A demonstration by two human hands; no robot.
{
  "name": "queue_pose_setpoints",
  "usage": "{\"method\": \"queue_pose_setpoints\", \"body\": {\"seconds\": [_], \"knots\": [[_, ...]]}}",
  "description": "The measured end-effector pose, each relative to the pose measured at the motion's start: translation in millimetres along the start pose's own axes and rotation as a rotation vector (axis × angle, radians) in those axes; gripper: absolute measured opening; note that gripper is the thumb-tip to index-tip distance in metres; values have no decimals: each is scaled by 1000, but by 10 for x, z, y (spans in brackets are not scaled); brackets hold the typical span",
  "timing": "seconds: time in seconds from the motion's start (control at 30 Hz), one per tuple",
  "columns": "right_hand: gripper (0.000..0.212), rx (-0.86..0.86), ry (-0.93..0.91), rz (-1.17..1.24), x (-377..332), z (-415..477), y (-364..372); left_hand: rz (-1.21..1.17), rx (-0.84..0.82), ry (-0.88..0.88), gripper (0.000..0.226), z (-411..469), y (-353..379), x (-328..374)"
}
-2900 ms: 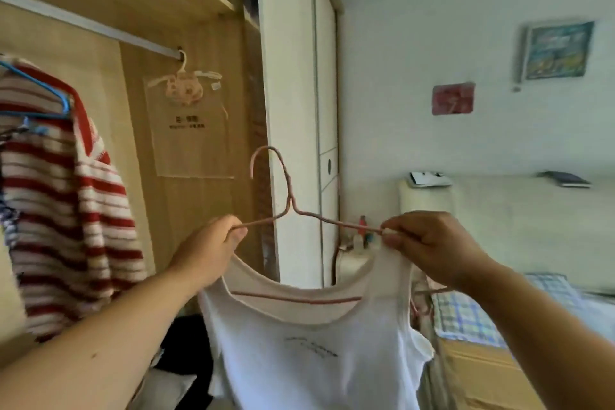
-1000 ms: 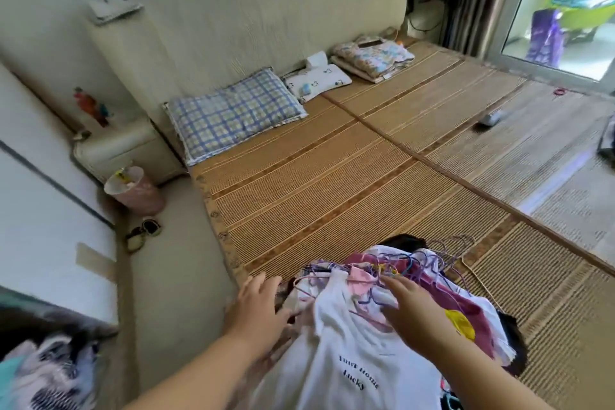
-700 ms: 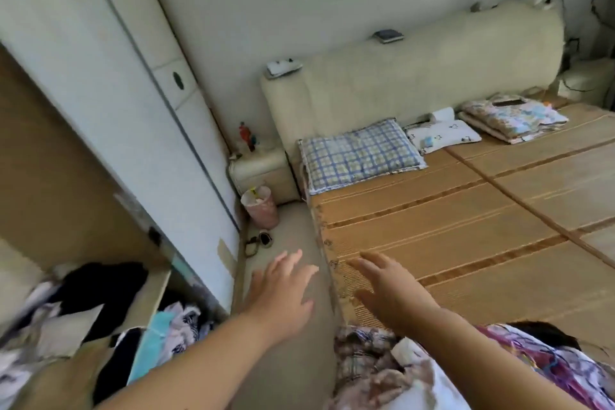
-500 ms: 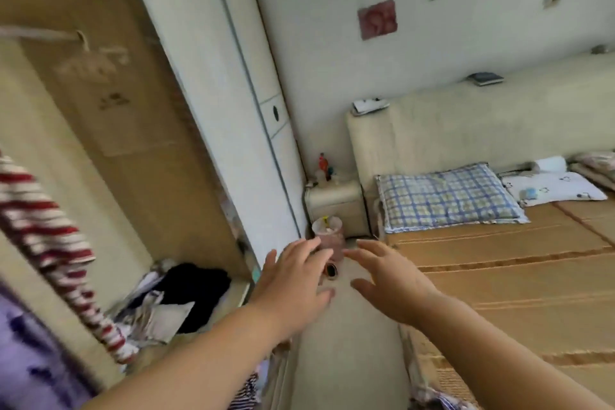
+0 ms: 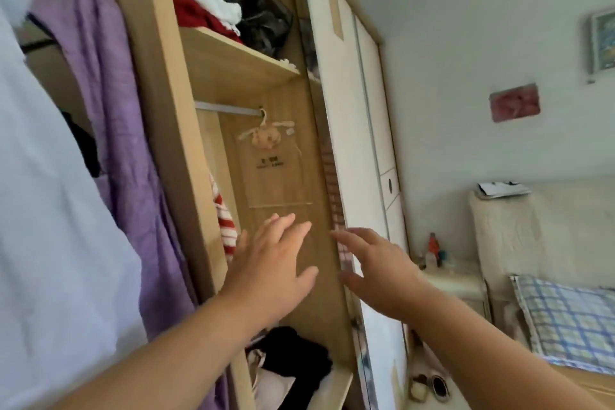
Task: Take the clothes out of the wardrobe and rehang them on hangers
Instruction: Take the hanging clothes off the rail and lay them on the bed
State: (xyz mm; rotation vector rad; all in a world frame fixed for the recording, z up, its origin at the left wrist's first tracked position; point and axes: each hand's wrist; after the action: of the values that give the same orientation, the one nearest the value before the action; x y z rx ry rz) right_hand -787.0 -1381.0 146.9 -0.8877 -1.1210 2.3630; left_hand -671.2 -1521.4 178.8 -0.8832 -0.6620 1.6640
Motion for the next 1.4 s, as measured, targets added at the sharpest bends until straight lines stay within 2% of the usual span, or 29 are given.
{"method": "queue_pose_setpoints", "body": {"seconds": [0.17, 0.3, 0.43, 0.6, 0.7, 0.8, 0.97, 1.1, 1.17, 1.27, 1.4], "knots": [[62, 84, -143, 98, -540, 569, 15, 130, 143, -85, 69, 273, -306, -484], [61, 98, -239, 162, -829, 1104, 101, 218, 203, -51, 65, 428, -506, -812], [59, 68, -317, 251, -1063, 1645, 241, 421, 314, -7, 58, 575, -611, -1059], [58, 7, -409, 387, -1313, 2304, 409, 555, 430, -141, 77, 943, -773, -1320], [56, -39, -458, 442, -1442, 2653, 469, 607, 510, -294, 75, 1202, -902, -1324], [52, -85, -475, 539, -1585, 2954, 501, 660, 516, -413, 72, 1319, -923, -1307], [55, -225, -493, 702, -1909, 3344, 492, 803, 449, -494, 73, 1350, -865, -1342], [61, -384, -471, 826, -2155, 3511, 492, 1010, 425, -469, 67, 1338, -808, -1368], [57, -380, -468, 804, -2206, 3549, 514, 1071, 395, -461, 69, 1331, -781, -1378], [36, -302, -464, 718, -2216, 3608, 524, 1126, 415, -447, 68, 1339, -758, -1374], [30, -274, -451, 629, -2315, 3796, 545, 1165, 448, -438, 64, 1361, -757, -1355]]}}
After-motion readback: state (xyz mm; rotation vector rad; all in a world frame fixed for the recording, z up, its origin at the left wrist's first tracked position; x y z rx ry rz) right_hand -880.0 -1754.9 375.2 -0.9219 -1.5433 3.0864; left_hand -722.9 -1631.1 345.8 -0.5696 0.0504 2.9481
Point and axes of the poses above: each hand's wrist, its own z-axis towards the middle knuckle, its own y-axis out of the palm, x = y × z, and after that the axes turned 11 degrees about y, right-handed
